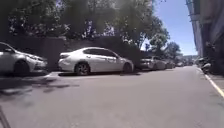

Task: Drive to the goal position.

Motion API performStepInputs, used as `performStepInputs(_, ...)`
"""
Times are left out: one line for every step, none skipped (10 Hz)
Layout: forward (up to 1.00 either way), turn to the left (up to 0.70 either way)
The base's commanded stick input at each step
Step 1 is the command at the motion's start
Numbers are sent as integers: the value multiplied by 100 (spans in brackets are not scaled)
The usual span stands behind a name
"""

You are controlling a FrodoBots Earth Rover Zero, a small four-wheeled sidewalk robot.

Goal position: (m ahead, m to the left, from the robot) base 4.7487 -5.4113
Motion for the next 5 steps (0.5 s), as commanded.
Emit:
performStepInputs(45,-27)
performStepInputs(45,-27)
performStepInputs(45,-27)
performStepInputs(45,-24)
performStepInputs(45,-11)
